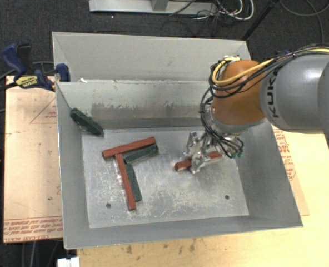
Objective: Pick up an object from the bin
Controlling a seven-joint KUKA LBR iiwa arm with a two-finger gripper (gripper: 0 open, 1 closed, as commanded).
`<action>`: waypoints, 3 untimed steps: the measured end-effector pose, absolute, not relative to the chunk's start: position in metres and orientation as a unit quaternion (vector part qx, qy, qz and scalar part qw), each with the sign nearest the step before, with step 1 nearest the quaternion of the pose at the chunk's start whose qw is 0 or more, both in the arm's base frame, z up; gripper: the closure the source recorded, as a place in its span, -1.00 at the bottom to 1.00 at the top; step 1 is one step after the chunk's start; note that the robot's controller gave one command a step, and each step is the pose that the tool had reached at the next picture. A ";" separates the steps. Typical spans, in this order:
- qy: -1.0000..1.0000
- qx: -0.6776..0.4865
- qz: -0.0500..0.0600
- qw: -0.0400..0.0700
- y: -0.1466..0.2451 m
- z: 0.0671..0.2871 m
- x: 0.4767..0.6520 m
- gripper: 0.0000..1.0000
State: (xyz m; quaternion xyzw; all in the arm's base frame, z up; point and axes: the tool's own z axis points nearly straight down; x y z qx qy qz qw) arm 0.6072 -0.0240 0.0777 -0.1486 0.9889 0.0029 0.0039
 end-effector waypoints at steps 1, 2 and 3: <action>0.987 -0.161 0.000 0.002 -0.031 0.188 0.595 1.00; 0.987 -0.161 0.000 0.002 -0.031 0.188 0.594 1.00; 0.987 -0.161 0.000 0.002 -0.031 0.189 0.595 1.00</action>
Offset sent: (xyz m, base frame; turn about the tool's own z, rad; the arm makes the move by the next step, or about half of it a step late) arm 0.0000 0.0000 0.0000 0.0000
